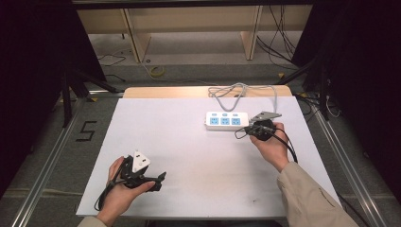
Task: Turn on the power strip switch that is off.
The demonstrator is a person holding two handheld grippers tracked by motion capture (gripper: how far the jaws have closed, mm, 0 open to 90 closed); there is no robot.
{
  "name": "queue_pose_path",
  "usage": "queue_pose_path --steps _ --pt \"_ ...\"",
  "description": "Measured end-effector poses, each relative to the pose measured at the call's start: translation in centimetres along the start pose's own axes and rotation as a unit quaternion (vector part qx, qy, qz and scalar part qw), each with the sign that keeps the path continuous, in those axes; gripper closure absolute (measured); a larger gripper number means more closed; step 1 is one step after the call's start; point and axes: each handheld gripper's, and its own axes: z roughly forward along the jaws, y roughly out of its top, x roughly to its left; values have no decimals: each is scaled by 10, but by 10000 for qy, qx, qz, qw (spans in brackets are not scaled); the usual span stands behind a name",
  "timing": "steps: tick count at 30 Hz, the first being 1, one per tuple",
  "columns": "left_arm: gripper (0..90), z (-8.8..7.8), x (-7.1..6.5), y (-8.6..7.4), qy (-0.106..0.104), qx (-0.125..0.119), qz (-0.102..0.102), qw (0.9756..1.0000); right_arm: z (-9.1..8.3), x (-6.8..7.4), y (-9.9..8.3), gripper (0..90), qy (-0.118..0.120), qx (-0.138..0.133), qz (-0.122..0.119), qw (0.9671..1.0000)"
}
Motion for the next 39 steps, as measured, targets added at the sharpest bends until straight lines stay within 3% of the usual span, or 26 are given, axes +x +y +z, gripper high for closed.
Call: queue_pose_path --steps 20,39 --pt "68 1 -1 0 -42 1 -23 10000 27 2 20 900 30 134 -39 9999" --pt "72 0 -1 -1 -44 22 -23 10000 42 7 40 900 64 135 -36 9999"
